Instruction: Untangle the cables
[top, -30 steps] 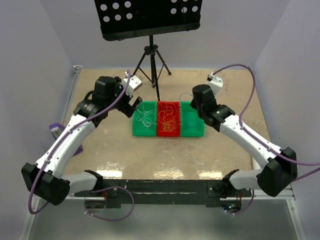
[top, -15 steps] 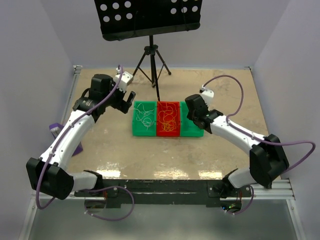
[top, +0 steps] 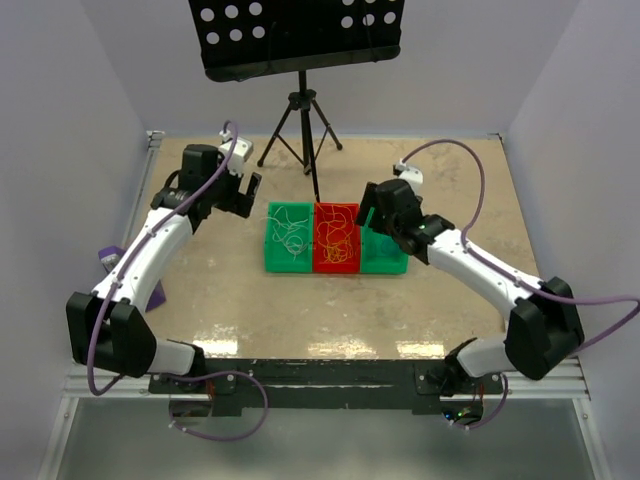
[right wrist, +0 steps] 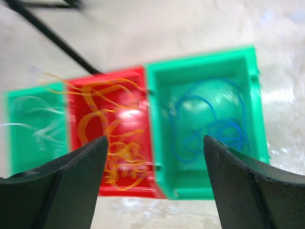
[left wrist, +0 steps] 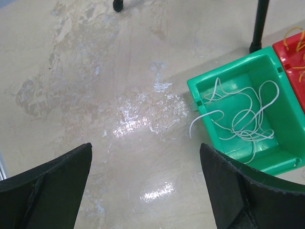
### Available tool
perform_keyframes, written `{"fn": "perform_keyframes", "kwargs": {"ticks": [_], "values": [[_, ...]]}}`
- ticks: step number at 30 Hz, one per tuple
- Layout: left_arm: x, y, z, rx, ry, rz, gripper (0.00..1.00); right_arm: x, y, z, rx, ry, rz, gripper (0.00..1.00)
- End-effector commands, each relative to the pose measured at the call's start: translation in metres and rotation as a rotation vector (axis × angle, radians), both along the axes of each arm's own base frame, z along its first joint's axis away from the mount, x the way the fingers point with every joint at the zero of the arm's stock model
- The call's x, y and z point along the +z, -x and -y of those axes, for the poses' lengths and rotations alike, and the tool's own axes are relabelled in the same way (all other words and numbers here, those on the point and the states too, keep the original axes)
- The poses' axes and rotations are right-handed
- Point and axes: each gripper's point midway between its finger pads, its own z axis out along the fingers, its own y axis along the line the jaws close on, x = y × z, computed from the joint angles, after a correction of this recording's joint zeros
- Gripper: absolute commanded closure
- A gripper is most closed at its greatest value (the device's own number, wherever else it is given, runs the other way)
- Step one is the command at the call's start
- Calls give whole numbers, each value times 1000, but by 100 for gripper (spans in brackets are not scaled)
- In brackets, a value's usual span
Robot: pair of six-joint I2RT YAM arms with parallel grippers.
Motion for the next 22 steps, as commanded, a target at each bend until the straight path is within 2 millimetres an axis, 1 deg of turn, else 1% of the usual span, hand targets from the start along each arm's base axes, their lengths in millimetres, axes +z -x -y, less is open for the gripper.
{"fn": "perform_keyframes", "kwargs": {"ticks": [1,3,5,8,12,15,19,22], "values": [[13,-20,-15,87,29,51,0,104,-17,-24,143,-111,233,12],[17,-23,-18,98,44,62,0,133,-19,-27,176,-119,289,9],[20,-25,-20,104,54,68,0,167,-21,-31,198,-137,344,8],[20,-27,-25,115,50,75,0,196,-23,-30,208,-126,388,8],[16,-28,-32,126,54,78,0,223,-19,-27,216,-132,455,7],[14,-29,-37,125,62,83,0,229,-18,-25,216,-129,474,6],[15,-34,-46,141,65,94,1,224,-18,-25,222,-117,466,4],[13,-41,-59,206,71,93,0,226,-17,-15,182,-101,474,1]]}}
